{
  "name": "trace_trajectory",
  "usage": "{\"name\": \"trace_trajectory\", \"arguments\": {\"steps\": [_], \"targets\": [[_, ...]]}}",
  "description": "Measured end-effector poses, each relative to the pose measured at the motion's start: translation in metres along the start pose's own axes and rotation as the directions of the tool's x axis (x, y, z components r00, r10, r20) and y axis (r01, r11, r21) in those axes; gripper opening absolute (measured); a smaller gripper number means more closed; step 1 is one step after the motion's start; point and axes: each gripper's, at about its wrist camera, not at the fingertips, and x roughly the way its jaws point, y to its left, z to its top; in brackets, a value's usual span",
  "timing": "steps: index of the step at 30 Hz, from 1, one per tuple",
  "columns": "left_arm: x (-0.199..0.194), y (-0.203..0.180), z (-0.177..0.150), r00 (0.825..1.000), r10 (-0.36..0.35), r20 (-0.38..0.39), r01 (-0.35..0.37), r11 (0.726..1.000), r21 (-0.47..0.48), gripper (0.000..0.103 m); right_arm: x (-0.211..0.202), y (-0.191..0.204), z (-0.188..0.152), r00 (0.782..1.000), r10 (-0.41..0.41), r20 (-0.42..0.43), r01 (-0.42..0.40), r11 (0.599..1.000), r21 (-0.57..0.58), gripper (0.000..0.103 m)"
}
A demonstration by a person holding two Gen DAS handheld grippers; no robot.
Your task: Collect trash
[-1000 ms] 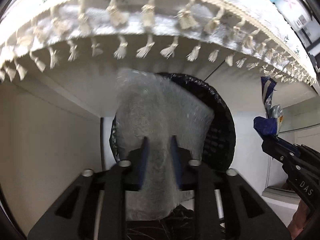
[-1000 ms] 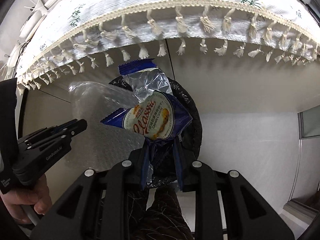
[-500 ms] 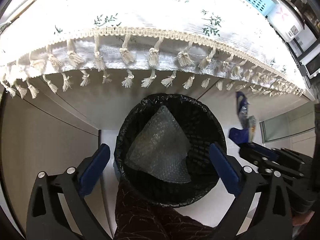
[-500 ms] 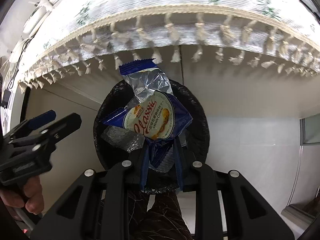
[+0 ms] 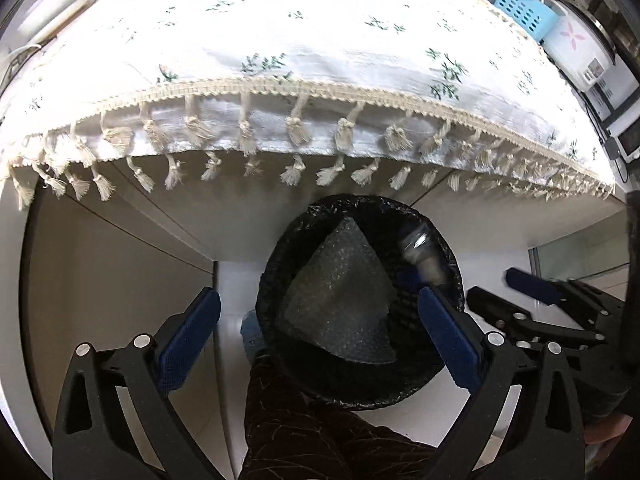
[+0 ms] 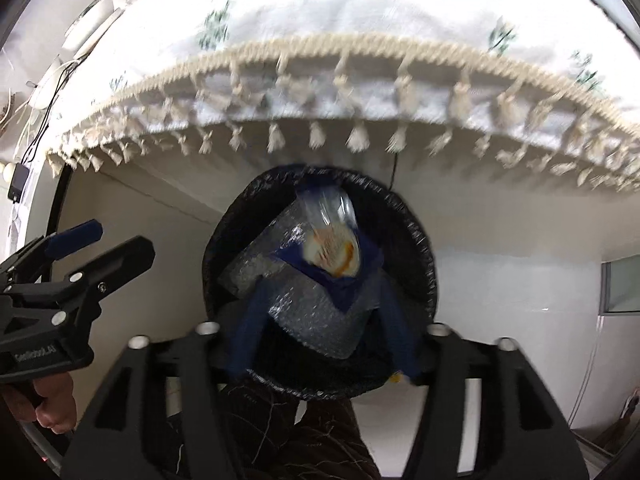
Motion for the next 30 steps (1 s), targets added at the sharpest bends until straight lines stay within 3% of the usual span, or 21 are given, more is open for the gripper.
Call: {"name": "trace_trajectory", "arguments": {"steps": [7,14,20,24,30], "targets": [[-0.037,-0.003,0.014,0.998,0.038,0.045,-0.037,0.999,-0.021,0.097,-0.06,-0.012,0.008,0.996,-0.037,0.083,0.032,0.997,0.065,0.091],[-0.111,-0.01,0.027,0.997,-0.013,0.076,0.014,1.0,-0.018,0.097,-0.151,-0.006,0.016,0.982,-0.09,0.163,0.076,0.993,0.089,0.095],[-0.167,-0.018,0.024,0.996,-0.028,0.09,0.029,0.999,-0.013,0.097,-0.21,0.008,0.008,0.978,-0.075,0.196,0.064,0.996,0.063,0.095],[-0.189,-0.024,0.013,0.995,-0.029,0.091,0.028,1.0,0.008,0.097,-0.23,0.011,-0.003,0.975,-0.095,0.199,0.081,0.994,0.079,0.095],[-0.191,-0.025,0.001,0.997,-0.033,0.069,0.032,0.999,0.012,0.097,-0.235,0.01,-0.01,0.976,-0.106,0.188,0.088,0.991,0.104,0.095]]}}
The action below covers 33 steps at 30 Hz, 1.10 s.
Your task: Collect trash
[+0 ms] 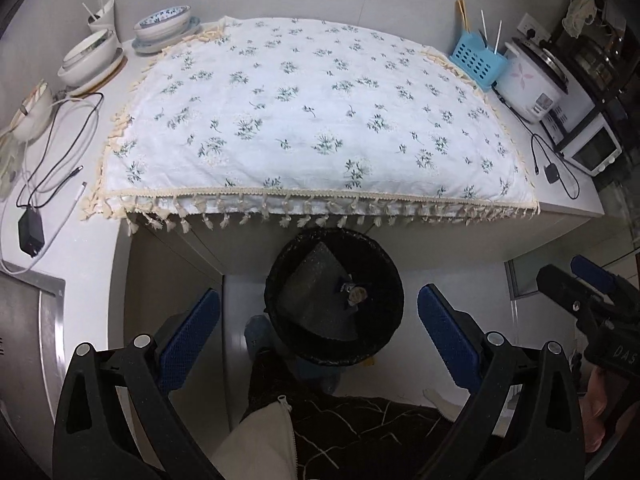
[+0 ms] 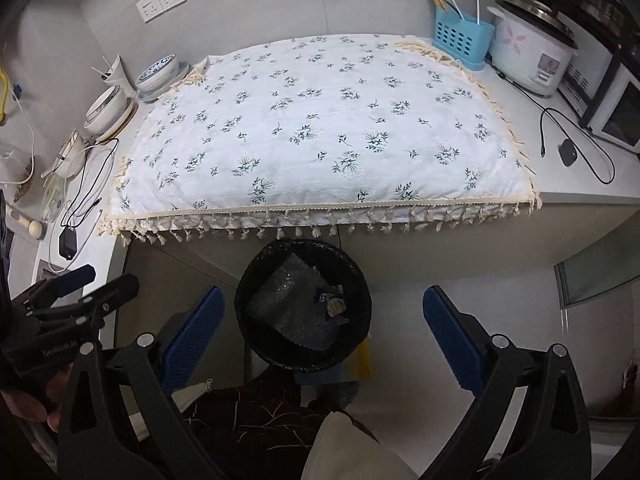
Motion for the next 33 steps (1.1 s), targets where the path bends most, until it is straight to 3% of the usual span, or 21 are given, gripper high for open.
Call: {"name": "trace_trajectory", "arguments": {"steps": [33], "targets": [[0.002,-0.001,0.0,1.0,0.012,-0.018,-0.012,1.0,0.01,0.097,0.012,0.001,0.001,0.999,-0.028,-0.034,0.027,0.999,-0.033,0.095]]}}
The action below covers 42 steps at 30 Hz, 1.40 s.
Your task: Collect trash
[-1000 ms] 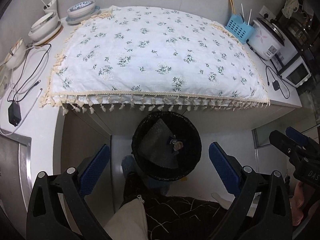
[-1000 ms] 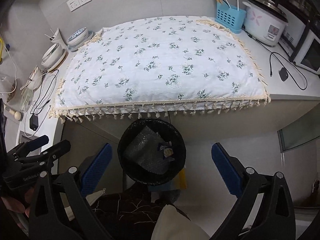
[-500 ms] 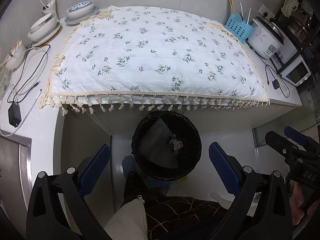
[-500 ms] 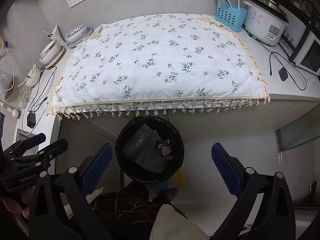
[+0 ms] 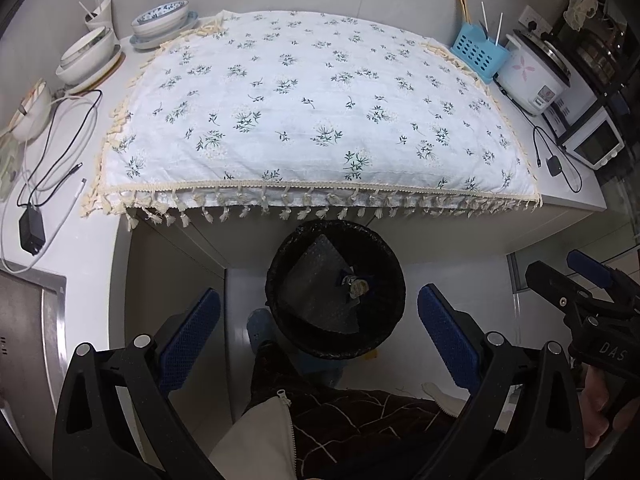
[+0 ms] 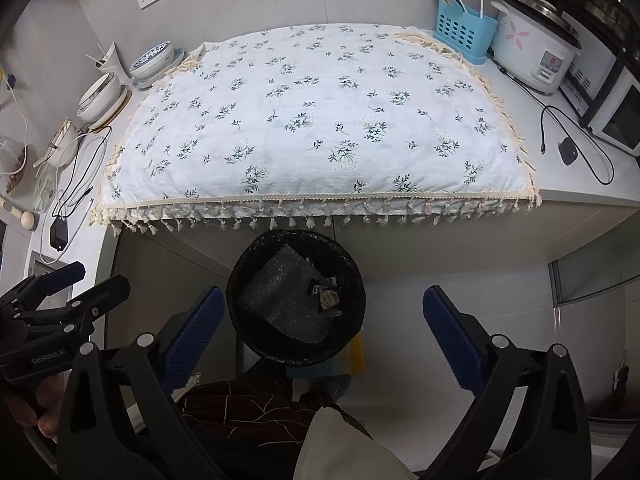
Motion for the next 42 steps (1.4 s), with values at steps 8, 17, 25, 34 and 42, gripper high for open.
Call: {"name": "trace_trajectory", "arguments": {"steps": [8,17,25,34,42], "targets": [[-0.002,0.0001,0.0009,1.0,-0.001,0.0,0.001,1.0,0.005,0.097,0.0004,0.0007,0.0006,1.0,-0.003,0.001,0.003,1.0,-0.001,0.095],[-0.0034,-0.001,0.0006,1.0,-0.002,-0.008,0.002,1.0,0.004,0.097,0.0018,0.0,0.0006,1.0,-0.003,-0.008,0.003,1.0,0.001,0.095],[-0.0033,-0.0006,0.0032,0.999,0.042,-0.009,-0.042,0.999,-0.005,0.097,0.0017,-0.0023,0.0025,1.0,-0.002,-0.01,0.002,1.0,0.001,0.095],[-0.0029,0.0011,0.0039,0.999,0.048,-0.014,-0.048,0.999,-0.013,0.097,0.0023,-0.0014,0.0049,1.0,-0.005,-0.013,0.005,1.0,-0.004,0.095],[0.0011,-0.0003,0.0044,0.999,0.046,-0.028,-0.046,0.999,0.004,0.097,0.0052,0.0022,0.0075,1.0,-0.005,-0.007,0.005,1.0,-0.01,0.095]]}}
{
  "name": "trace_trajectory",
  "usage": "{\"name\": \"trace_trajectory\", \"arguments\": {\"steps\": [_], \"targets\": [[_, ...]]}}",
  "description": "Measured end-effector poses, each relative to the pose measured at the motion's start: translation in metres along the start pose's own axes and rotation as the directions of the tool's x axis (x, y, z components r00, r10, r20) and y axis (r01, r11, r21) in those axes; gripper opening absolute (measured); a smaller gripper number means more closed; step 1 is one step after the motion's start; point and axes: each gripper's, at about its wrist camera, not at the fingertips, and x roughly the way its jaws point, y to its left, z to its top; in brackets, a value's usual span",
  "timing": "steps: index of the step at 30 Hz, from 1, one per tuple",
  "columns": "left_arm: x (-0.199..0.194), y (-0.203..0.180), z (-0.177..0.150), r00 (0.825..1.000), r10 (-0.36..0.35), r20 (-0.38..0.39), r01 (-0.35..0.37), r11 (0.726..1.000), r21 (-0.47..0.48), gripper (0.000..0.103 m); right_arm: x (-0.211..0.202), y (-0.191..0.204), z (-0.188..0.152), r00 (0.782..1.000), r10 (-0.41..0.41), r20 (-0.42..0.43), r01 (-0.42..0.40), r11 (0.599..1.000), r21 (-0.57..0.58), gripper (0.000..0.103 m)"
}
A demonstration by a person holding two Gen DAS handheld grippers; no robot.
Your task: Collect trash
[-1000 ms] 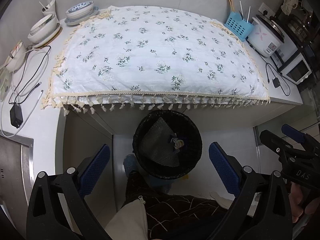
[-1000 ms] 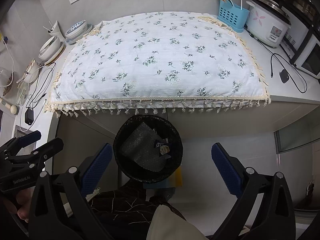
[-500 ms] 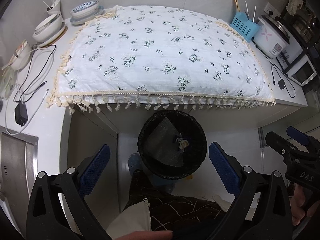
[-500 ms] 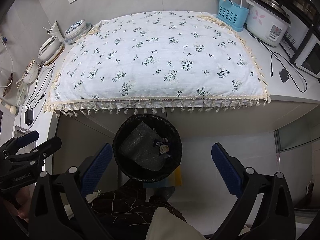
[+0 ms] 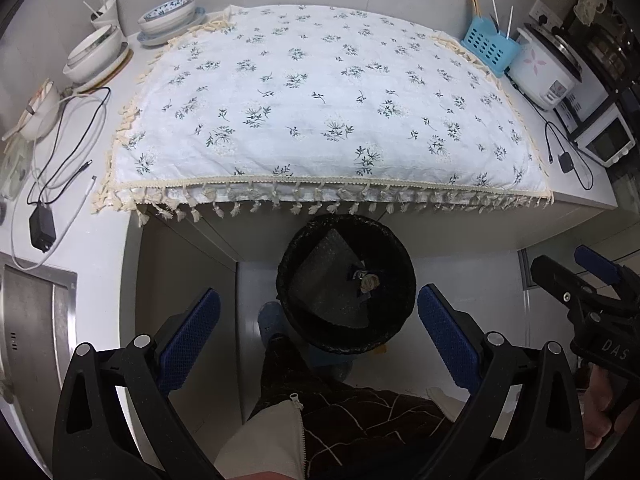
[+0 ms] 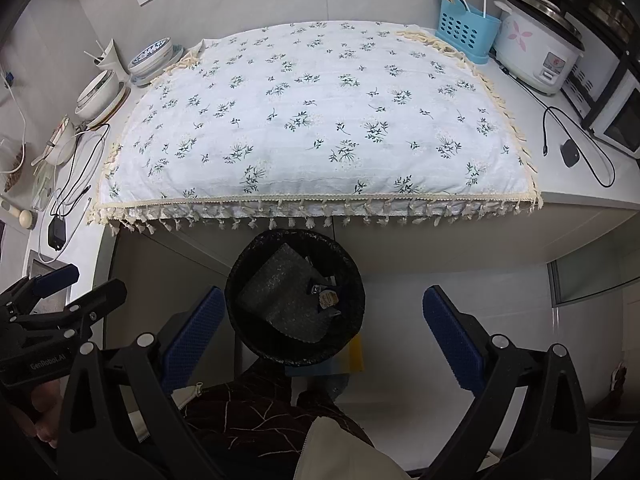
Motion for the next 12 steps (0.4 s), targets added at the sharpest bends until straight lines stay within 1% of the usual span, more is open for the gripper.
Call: {"name": "trace_trajectory", "arguments": {"steps": [5,9,12], "targets": [[0.0,-0.0023,0.0005,1.0,-0.014,0.003,0.014,1.0,0.009,0.097,-0.0011,0.0018,0.0034,1.0,0.005,0.009,-0.005,1.0,-0.003,0.095],[-0.0001,-0.0025,0.0016,1.0,0.01,0.008,-0.01,1.0,0.015,0.097,-0.0006,0.0027,0.0034,1.0,0.008,0.009,-0.008,1.0,-0.001,0.095],[-0.0004,-0.0019,0.0022,1.0,0.005,0.008,-0.005,1.0,0.014,0.097,-0.0003,0.0028,0.0032,1.0,0.013,0.007,-0.013,1.0,0.002,0.095]]}}
